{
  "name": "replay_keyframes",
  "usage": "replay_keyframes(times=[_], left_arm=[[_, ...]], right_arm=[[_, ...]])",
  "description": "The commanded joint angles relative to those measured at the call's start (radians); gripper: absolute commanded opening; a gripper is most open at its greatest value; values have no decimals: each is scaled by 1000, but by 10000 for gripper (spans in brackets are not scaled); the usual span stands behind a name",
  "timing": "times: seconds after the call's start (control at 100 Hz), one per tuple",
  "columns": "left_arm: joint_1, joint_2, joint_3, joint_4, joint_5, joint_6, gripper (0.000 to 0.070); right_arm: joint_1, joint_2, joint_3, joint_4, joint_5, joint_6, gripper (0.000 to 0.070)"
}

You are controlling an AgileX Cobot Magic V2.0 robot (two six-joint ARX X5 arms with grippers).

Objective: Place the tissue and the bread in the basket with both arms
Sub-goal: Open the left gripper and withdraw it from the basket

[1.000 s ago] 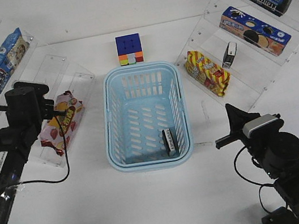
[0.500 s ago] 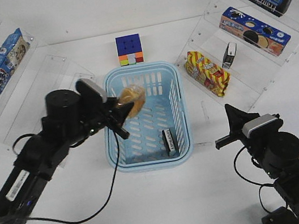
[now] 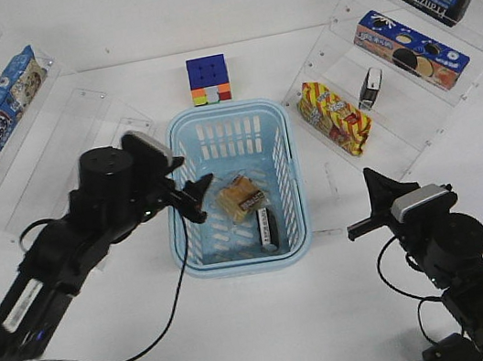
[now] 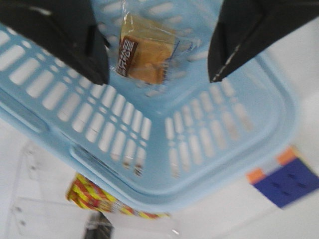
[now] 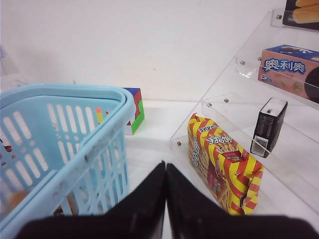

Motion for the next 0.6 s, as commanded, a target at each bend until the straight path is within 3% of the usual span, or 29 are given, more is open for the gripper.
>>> replay_keyframes(times=[0.0,0.03,0.15,0.29,0.41,0.59], left_arm=[[13,-64,40,0,-93,-6,87],[25,-92,40,-18,-140,-6,0],[82,-179,40,-121,-284,-42,0],[146,-284,-29,-151,-288,-91,0],[170,-454,-272,24,-288,-117,0],[169,-737,-767,472,-256,-110,0]], right_arm=[[6,3,13,11,1,7,3],[6,3,13,11,1,7,3],[6,3,13,12,1,7,3],[6,3,13,12,1,7,3],[6,3,13,12,1,7,3],[6,3,13,12,1,7,3]])
